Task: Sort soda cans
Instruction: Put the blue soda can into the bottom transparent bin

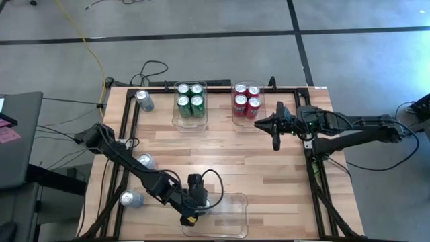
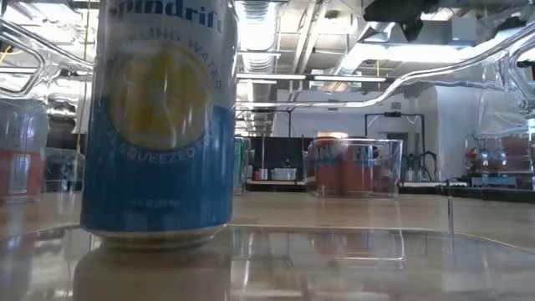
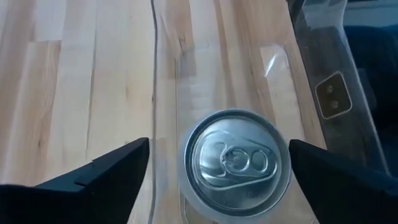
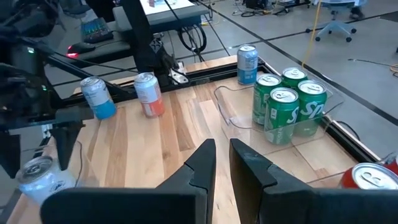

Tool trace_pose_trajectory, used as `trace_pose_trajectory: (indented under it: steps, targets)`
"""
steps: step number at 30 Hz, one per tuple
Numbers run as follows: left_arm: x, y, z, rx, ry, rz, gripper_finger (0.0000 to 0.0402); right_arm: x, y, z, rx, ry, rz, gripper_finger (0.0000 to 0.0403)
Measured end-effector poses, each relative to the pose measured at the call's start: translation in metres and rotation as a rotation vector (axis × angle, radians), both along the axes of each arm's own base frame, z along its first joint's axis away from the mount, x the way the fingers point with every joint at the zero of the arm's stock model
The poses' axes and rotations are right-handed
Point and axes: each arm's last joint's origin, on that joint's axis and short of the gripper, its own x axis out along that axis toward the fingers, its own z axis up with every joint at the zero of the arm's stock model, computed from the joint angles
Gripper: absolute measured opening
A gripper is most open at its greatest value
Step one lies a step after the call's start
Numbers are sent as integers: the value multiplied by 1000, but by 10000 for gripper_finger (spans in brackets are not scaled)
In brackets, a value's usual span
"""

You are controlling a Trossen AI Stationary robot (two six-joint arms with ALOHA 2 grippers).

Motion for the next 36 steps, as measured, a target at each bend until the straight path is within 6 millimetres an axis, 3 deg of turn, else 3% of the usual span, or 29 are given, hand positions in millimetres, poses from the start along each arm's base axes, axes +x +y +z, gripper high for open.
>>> trace_pose_trajectory:
  steps: [5, 14, 20, 27, 36]
  targets:
    - [1, 0, 1, 30, -6, -33, 397, 0, 1, 0, 0, -2, 5, 66]
    - [4, -2, 24, 57, -34, -56, 394, 0, 1, 1, 0, -9, 5, 66]
    - [-4, 11, 65, 176, -145, 34, 394, 0, 1, 1, 16, -13, 0, 66]
    - [-55, 59, 118, 358, -245, 404, 394, 0, 1, 1, 16, -13, 0, 66]
    - [-118, 146, 125, 347, -252, 985, 393, 0, 1, 1, 35, -17, -6, 66]
